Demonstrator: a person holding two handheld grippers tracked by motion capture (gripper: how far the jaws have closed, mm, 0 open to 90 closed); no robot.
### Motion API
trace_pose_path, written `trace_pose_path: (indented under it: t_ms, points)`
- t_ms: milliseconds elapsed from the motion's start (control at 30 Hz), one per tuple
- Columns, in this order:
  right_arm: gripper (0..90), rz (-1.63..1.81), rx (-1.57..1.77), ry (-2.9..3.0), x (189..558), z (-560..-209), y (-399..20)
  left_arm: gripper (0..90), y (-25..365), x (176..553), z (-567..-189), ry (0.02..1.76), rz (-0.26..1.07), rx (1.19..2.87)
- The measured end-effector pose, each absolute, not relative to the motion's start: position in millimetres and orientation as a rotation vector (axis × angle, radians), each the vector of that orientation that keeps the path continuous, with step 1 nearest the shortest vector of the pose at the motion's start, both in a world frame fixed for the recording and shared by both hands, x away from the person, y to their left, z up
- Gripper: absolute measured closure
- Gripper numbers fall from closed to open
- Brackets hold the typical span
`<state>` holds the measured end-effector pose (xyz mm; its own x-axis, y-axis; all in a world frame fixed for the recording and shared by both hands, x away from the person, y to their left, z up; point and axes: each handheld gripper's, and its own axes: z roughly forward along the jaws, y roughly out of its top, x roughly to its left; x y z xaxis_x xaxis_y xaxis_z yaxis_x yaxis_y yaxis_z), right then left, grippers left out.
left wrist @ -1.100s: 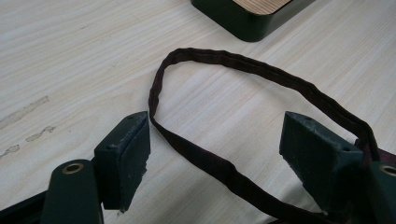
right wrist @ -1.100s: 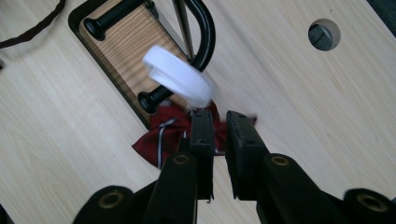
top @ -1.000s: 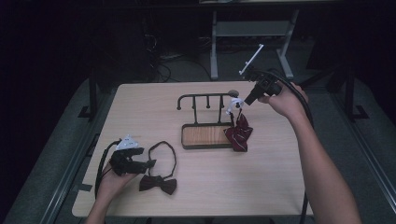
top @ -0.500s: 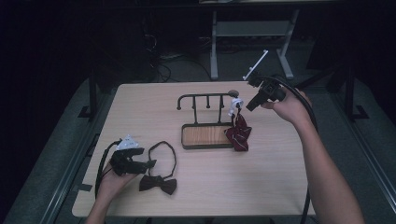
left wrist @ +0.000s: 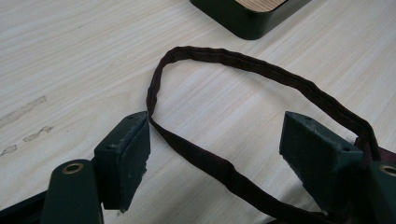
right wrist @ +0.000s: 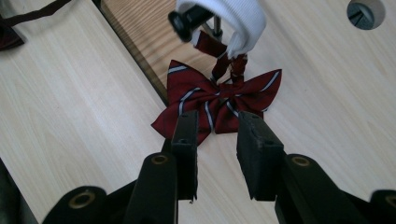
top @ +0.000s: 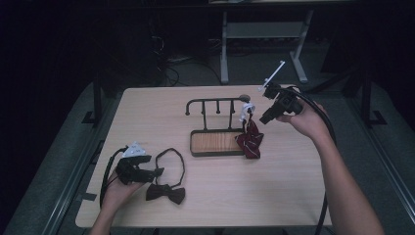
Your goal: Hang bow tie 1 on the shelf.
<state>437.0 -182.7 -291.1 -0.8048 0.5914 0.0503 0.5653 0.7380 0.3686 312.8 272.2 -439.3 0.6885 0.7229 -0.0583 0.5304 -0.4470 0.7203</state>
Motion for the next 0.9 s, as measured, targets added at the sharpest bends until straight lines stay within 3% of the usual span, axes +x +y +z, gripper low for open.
trace_pose_path:
  t_ms: [900]
  points:
    - [58.2,0.655,0.992,2.909,416,-333,-195,25.0,271,312,-440,0.96,0.325,2.161]
